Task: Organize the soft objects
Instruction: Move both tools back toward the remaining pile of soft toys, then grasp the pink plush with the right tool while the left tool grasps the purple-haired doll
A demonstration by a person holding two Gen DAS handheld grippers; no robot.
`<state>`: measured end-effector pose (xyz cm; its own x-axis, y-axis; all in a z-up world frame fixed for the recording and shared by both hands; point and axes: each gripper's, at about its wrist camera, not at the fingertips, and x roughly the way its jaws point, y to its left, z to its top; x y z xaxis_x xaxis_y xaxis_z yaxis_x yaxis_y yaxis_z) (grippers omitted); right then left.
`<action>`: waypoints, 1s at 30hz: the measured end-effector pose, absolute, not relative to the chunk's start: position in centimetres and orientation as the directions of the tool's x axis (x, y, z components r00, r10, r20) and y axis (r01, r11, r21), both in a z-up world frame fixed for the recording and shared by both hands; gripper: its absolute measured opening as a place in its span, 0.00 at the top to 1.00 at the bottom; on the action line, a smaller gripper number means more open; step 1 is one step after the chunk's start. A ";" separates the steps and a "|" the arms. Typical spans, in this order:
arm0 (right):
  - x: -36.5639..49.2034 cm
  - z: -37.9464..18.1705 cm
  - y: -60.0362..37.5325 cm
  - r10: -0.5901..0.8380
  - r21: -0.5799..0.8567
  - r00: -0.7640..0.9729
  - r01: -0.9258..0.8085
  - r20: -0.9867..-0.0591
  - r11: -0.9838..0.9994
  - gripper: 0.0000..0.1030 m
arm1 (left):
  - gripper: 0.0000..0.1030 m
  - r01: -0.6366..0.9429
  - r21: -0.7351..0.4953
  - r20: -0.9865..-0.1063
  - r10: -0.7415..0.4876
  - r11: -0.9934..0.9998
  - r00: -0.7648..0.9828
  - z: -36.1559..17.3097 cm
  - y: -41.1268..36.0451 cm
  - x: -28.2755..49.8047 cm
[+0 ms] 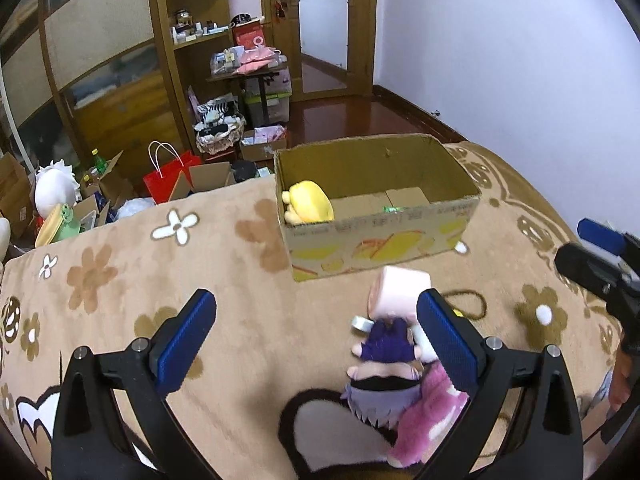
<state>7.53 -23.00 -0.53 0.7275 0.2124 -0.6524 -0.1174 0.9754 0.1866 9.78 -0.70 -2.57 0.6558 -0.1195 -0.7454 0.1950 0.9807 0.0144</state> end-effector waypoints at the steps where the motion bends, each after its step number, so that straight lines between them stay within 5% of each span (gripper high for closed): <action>1: 7.2 -0.8 -23.0 0.216 0.193 0.724 -0.116 -0.656 0.974 0.00 | 0.03 0.195 0.011 -0.749 -0.121 0.981 0.652 -2.7 -0.7 9.6; 30: 7.6 -10.7 -17.5 0.261 0.170 0.487 -0.225 -0.833 0.960 0.00 | 0.03 0.236 -0.160 -0.861 -0.252 0.958 0.441 -11.2 -2.2 13.3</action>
